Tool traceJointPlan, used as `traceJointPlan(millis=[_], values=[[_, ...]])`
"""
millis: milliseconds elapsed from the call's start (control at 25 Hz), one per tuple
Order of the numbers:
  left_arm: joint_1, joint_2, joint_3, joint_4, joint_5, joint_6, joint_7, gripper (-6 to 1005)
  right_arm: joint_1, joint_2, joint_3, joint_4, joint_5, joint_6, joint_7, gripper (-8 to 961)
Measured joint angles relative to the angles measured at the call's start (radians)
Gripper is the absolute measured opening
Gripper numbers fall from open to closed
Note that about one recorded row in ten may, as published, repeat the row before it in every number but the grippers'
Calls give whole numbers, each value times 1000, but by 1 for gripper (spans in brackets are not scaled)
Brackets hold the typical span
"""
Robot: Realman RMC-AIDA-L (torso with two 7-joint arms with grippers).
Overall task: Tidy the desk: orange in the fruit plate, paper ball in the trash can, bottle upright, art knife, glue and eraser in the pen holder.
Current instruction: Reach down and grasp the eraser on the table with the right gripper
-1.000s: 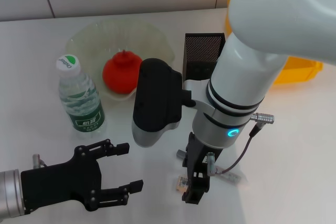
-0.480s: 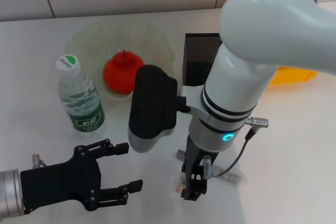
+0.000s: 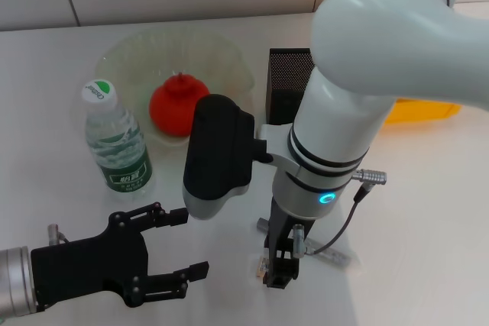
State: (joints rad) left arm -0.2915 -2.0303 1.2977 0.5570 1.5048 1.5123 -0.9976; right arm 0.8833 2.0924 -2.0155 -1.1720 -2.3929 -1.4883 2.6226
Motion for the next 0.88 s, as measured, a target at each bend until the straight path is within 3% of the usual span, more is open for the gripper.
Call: traceJointPlan(millis=[880], values=[[0, -1, 0, -12, 0, 2, 14, 815, 36, 0, -50, 19, 24, 19, 17, 486]])
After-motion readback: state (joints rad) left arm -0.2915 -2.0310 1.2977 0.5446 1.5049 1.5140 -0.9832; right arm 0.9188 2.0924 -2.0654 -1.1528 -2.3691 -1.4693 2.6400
